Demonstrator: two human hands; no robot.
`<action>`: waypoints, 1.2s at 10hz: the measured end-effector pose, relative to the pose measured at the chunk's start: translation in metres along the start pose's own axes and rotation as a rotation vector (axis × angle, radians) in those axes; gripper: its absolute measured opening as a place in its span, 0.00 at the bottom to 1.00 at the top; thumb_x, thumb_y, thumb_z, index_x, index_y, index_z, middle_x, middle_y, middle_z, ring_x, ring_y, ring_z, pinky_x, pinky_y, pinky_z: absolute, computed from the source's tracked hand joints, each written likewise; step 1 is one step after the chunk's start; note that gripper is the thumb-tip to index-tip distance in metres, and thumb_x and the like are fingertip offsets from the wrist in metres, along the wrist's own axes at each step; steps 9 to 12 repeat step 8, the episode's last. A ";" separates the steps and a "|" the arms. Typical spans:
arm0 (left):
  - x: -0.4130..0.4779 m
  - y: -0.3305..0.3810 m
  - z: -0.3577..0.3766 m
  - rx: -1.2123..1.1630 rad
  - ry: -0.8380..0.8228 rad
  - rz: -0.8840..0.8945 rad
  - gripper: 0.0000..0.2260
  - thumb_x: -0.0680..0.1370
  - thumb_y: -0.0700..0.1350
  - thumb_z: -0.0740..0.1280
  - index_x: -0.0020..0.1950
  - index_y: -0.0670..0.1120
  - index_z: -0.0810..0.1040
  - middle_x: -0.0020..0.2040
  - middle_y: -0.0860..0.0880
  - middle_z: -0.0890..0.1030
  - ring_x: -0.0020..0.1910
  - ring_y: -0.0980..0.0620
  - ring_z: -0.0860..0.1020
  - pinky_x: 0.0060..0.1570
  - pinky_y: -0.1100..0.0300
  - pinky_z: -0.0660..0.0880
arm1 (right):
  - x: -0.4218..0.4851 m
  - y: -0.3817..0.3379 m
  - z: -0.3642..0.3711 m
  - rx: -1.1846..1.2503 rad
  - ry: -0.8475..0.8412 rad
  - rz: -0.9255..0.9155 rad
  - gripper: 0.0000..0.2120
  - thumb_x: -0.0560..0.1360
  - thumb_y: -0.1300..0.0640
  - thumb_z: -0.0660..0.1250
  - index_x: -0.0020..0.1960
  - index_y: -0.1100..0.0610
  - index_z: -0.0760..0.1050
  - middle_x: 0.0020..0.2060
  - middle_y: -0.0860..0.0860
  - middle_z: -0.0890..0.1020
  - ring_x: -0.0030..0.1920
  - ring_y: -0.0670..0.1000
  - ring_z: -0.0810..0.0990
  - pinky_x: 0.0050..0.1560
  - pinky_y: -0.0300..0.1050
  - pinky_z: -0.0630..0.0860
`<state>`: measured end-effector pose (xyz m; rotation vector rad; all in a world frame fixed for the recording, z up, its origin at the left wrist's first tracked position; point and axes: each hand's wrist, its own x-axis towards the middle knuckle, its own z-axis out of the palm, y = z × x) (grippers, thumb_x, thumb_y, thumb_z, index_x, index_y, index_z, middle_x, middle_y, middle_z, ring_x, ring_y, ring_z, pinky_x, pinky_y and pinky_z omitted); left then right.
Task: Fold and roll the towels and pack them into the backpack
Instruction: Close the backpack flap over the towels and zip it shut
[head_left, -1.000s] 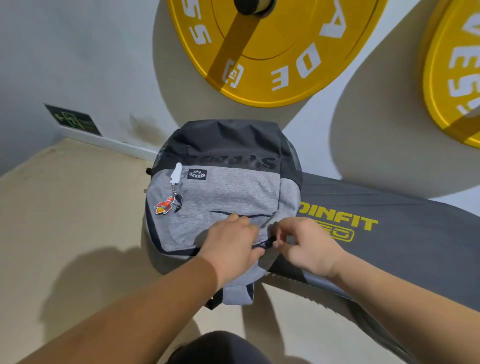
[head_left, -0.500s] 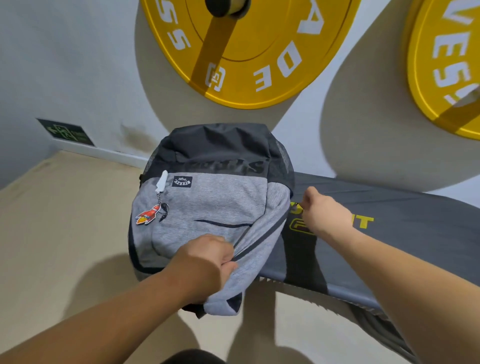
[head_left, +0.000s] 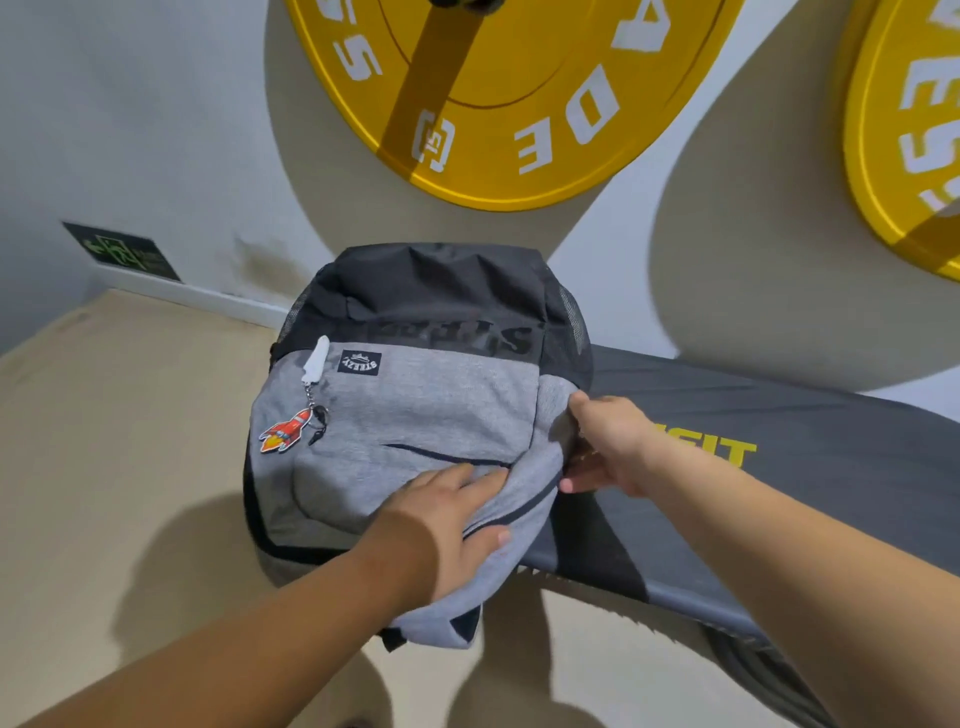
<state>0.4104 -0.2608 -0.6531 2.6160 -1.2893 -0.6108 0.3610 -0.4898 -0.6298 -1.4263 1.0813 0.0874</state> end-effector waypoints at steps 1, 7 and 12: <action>0.009 -0.010 -0.001 0.091 -0.045 -0.056 0.26 0.81 0.64 0.51 0.80 0.67 0.53 0.83 0.55 0.56 0.81 0.49 0.54 0.79 0.48 0.55 | 0.012 0.001 0.011 0.028 0.002 0.003 0.20 0.84 0.47 0.59 0.62 0.63 0.72 0.53 0.64 0.80 0.37 0.64 0.83 0.29 0.55 0.83; -0.010 0.002 -0.090 -0.278 0.037 -0.022 0.23 0.78 0.54 0.71 0.73 0.55 0.75 0.68 0.56 0.79 0.66 0.56 0.77 0.69 0.56 0.72 | -0.067 -0.030 -0.006 -0.199 0.016 -0.276 0.13 0.82 0.52 0.61 0.60 0.60 0.72 0.47 0.60 0.80 0.37 0.58 0.83 0.35 0.50 0.80; -0.014 0.050 -0.119 -0.331 0.160 0.060 0.16 0.78 0.51 0.71 0.66 0.55 0.80 0.55 0.55 0.82 0.53 0.54 0.81 0.60 0.59 0.75 | -0.112 -0.046 -0.021 -0.225 0.044 -0.402 0.11 0.81 0.54 0.62 0.59 0.59 0.75 0.43 0.57 0.81 0.38 0.57 0.84 0.37 0.49 0.78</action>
